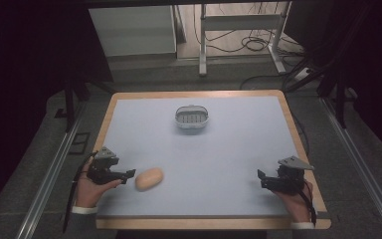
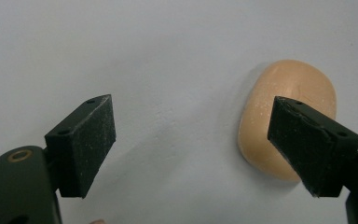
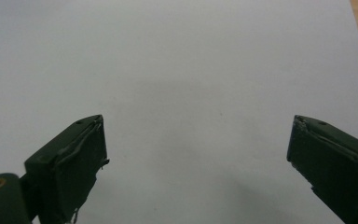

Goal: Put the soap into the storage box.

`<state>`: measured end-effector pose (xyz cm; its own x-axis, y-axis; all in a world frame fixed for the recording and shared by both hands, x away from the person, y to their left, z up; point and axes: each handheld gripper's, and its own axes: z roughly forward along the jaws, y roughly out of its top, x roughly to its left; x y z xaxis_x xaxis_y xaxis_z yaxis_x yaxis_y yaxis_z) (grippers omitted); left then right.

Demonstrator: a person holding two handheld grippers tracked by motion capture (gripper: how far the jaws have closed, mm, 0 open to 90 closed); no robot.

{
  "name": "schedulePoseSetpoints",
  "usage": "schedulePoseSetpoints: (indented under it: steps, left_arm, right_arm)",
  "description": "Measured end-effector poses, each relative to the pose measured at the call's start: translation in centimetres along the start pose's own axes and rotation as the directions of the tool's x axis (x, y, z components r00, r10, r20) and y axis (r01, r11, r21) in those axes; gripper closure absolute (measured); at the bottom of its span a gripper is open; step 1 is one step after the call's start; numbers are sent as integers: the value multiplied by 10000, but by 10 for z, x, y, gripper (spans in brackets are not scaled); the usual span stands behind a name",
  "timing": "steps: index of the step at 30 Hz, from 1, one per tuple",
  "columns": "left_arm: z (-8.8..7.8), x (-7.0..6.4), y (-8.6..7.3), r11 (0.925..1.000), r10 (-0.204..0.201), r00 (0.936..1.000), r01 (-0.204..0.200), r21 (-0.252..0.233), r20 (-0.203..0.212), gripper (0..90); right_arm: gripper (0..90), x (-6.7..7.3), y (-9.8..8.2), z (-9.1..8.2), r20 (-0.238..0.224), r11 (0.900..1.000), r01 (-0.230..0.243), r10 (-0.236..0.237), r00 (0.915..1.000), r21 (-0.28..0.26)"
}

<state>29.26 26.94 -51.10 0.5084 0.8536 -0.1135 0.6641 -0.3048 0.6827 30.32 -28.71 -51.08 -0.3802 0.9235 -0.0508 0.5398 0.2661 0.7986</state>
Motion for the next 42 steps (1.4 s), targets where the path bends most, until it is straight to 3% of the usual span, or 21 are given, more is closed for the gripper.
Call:
schedulePoseSetpoints:
  steps: [7, 13, 29, 36, 42]
  left_arm:
    - [3, 2, 1, 9999, 35, 10000, -35, 138, 28, 152]
    - [1, 0, 1, 10000, 6, 10000, -6, 69, 24, 152]
    - [3, 0, 4, 9996, 134, 9996, -128, 256, -236, 154]
    - [-4, 2, 7, 9999, -54, 9992, 60, 157, -385, 157]
    - [-12, 0, 12, 10000, 66, 9992, -63, 64, -388, 157]
  right_arm:
    - [55, 5, 0, 0, -74, 9994, 275, -277, 9996, -193]
    - [59, 2, -1, -3, -48, 9997, 26, -27, 10000, -231]
    - [60, -2, -3, -3, -188, 9998, 30, -34, 9998, -203]
    - [61, -8, -4, -6, -153, 9997, -48, 44, 9999, -248]
    - [61, -11, -3, -10, -98, 9994, -186, 183, 9998, -301]
